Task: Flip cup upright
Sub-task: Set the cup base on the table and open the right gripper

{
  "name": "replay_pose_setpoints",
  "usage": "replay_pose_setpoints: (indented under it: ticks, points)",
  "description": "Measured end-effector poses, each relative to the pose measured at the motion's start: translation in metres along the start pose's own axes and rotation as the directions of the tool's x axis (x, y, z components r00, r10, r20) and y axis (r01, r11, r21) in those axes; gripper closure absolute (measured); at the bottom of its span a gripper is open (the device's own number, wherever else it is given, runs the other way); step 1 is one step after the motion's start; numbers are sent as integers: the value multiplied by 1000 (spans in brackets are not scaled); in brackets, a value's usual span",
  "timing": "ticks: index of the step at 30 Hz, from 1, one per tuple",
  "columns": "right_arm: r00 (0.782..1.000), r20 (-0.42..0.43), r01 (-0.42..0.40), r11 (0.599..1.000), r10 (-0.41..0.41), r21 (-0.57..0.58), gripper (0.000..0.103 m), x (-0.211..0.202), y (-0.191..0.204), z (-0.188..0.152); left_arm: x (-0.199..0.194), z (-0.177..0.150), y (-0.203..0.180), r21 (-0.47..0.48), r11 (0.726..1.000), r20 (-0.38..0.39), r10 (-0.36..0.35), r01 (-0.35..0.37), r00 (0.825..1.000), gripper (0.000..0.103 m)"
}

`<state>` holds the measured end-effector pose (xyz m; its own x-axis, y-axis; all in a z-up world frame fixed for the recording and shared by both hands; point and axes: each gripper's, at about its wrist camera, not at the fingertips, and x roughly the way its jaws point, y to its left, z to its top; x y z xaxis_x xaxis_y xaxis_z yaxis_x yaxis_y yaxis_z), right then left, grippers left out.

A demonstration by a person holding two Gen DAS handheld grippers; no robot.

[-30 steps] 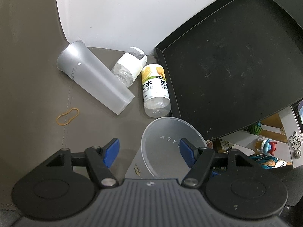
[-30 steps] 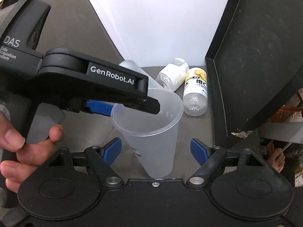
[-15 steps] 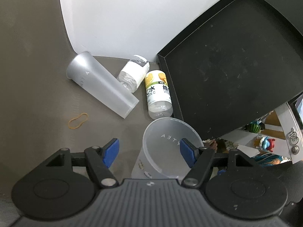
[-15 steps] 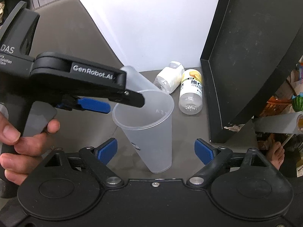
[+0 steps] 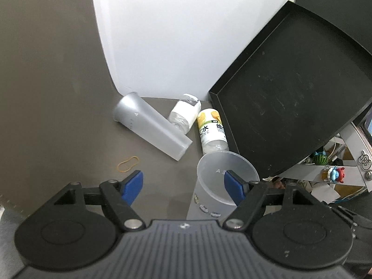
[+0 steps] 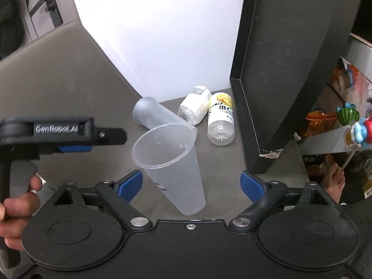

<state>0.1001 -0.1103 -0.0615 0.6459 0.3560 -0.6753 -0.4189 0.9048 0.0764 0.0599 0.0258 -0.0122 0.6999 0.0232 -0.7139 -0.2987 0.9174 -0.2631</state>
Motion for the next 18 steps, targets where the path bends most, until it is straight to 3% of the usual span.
replay_pose_setpoints:
  ticks: [4, 18]
  points:
    - [999, 29, -14, 999, 13, 31, 1, -8, -3, -2, -12, -8, 1, -24, 1000, 22, -12, 12, 1000, 27]
    - [998, 58, -23, 999, 20, 49, 0, -23, -6, -10, -45, -26, 0, -20, 1000, 55, -17, 18, 998, 26]
